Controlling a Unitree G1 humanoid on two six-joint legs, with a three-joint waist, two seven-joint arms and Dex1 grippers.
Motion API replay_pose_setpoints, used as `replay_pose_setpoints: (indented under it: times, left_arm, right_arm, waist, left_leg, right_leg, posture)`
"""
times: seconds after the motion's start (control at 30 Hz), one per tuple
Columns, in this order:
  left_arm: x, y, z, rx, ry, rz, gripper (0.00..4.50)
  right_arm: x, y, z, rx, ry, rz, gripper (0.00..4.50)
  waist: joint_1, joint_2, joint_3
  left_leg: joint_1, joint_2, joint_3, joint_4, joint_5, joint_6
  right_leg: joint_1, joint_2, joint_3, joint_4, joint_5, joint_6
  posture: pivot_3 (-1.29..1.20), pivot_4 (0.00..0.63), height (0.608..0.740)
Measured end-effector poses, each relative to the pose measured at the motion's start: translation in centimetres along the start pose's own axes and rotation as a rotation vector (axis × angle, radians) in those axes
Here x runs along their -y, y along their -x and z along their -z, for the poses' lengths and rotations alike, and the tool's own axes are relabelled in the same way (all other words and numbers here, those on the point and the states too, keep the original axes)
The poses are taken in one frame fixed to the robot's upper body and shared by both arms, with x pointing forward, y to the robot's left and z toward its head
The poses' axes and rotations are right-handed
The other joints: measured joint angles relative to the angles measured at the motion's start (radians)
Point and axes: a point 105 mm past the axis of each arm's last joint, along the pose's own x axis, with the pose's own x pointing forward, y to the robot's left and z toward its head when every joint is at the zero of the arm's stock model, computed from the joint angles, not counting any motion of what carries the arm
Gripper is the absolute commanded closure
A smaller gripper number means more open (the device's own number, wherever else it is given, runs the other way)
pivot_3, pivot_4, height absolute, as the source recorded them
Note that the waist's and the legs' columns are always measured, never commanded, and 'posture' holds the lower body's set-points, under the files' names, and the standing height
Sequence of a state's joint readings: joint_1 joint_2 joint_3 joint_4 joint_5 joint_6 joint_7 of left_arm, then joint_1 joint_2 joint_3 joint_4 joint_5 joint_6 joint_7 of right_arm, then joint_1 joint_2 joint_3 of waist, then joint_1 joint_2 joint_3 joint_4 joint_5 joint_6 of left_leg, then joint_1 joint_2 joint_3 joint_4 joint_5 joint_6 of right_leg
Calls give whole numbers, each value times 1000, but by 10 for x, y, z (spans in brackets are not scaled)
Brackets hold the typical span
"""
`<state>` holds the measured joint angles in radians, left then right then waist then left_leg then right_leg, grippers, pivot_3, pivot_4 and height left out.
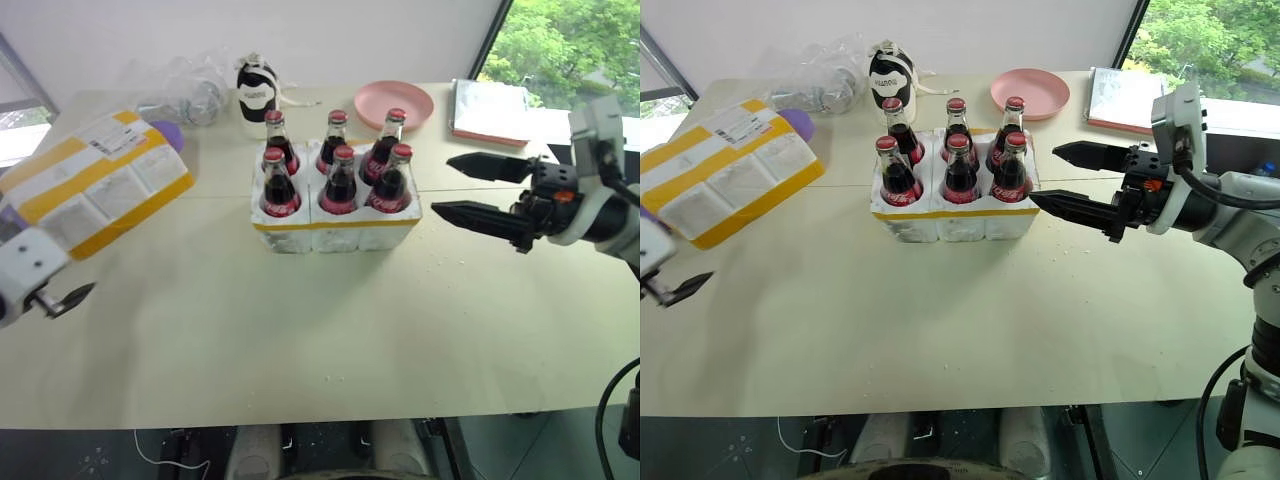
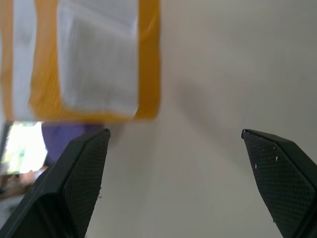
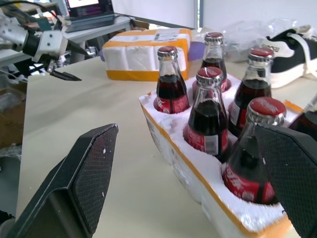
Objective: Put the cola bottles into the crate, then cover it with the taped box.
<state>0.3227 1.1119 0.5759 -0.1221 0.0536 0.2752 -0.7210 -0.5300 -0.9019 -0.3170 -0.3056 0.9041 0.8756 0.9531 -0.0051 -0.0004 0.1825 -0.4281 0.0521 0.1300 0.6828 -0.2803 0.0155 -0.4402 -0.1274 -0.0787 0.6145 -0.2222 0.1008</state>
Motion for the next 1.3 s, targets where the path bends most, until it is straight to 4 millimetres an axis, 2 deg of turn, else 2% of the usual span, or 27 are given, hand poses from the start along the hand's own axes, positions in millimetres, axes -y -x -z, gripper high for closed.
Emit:
replay_pose_setpoints:
  times: [0.1,0.23,0.37,0.5,0.67,0.9,1.07,1.17,1.3]
  left_arm:
    - [-12,-1,22,-89,-67,-109,0]
    - [-21,-13,32,-100,-112,-221,0]
    - [-34,-39,29,-68,-141,-323,0]
    - [-36,-60,33,-77,-163,-349,0]
    - [-36,-77,40,-104,-160,-358,0]
    - [-38,-97,33,-107,-157,-373,0]
    - [-45,-103,32,-131,-163,-409,0]
    - [-44,-105,34,-142,-153,-412,895]
    - [-43,-107,34,-147,-152,-411,2907]
  right_arm:
    - [6,-2,-3,8,9,6,40]
    - [13,-4,-6,26,6,15,40]
    - [15,-6,-6,26,6,15,40]
    - [16,-8,-9,26,20,19,40]
    - [19,-6,-11,30,25,44,40]
    - [21,-1,-16,44,27,88,40]
    - [21,1,-16,41,26,114,40]
    - [23,5,-16,36,26,137,0]
    - [24,8,-16,36,25,159,0]
  waist:
    - [-2,0,0]
    - [-5,-1,-1]
    - [-6,-2,-1]
    - [-10,-2,-1]
    - [-9,-4,-2]
    - [-4,-6,-3]
    - [-6,-7,-3]
    - [-8,-7,-3]
    - [-8,-7,-3]
  left_leg:
    - [0,-1,1,0,-1,2]
    - [-1,-2,4,0,-1,6]
    - [-2,-3,6,0,0,6]
    - [-2,-3,11,0,0,6]
    - [-2,-3,14,0,0,6]
    - [-2,-3,14,1,0,6]
    - [-1,-4,14,1,0,6]
    - [-1,-3,15,1,0,6]
    - [-1,-3,14,2,0,6]
  right_leg:
    - [0,-3,0,0,0,0]
    - [-1,-5,0,2,0,0]
    - [-1,-5,-2,5,3,4]
    - [-2,-5,-3,7,3,5]
    - [-2,-4,-4,8,3,5]
    - [-2,-5,-5,9,3,5]
    - [-2,-5,-5,10,3,5]
    - [-3,-5,-5,10,3,5]
    - [-3,-5,-5,12,3,5]
  posture:
    - [0,150,740]
    - [0,150,740]
    - [0,150,740]
    - [0,150,740]
    - [0,150,740]
    - [0,150,740]
    - [0,150,740]
    - [0,150,740]
    - [0,150,740]
